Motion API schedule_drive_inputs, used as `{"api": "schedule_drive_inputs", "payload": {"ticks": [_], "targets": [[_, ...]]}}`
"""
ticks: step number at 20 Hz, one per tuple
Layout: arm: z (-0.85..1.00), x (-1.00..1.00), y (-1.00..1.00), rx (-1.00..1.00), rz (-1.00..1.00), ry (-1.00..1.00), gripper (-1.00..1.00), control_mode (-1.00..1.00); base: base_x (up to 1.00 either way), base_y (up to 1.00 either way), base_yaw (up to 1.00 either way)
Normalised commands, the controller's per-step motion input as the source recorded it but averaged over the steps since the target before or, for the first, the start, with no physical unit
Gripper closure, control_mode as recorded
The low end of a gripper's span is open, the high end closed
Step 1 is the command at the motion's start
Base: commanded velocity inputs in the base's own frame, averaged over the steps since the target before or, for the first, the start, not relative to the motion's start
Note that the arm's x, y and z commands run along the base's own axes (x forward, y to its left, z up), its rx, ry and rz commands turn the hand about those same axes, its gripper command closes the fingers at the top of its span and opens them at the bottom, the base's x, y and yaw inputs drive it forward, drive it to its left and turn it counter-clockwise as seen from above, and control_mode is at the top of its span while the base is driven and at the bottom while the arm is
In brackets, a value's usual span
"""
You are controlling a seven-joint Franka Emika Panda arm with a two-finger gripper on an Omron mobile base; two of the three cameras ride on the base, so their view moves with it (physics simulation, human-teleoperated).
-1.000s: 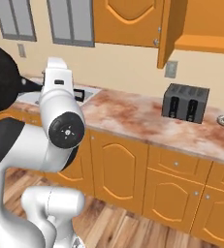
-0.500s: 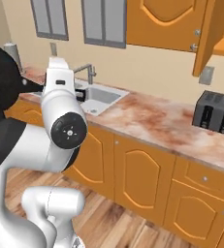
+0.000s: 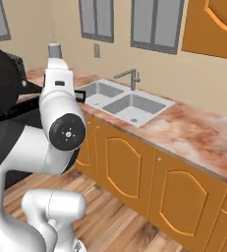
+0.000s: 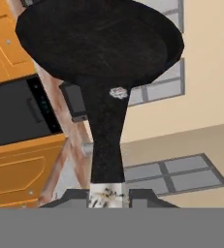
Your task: Pick the pan from the cabinet and place it on the stove. Then turn on the stove burner for the pan.
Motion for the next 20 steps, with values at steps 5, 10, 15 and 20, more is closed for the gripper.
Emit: {"api": "schedule_drive_inputs", "payload": {"ticks": [5, 10, 15, 20], "targets": [[0.0, 0.0, 0.0, 0.0, 0.0, 0.0, 1.0, 1.0, 0.0, 0.08, 0.39], [0.0, 0.0, 0.0, 0.0, 0.0, 0.0, 1.0, 1.0, 0.0, -0.1, 0.44], [0.0, 0.0, 0.0, 0.0, 0.0, 0.0, 1.0, 1.0, 0.0, -0.26, 0.48], [0.0, 0.0, 0.0, 0.0, 0.0, 0.0, 1.0, 1.0, 0.0, -0.44, 0.5]]}}
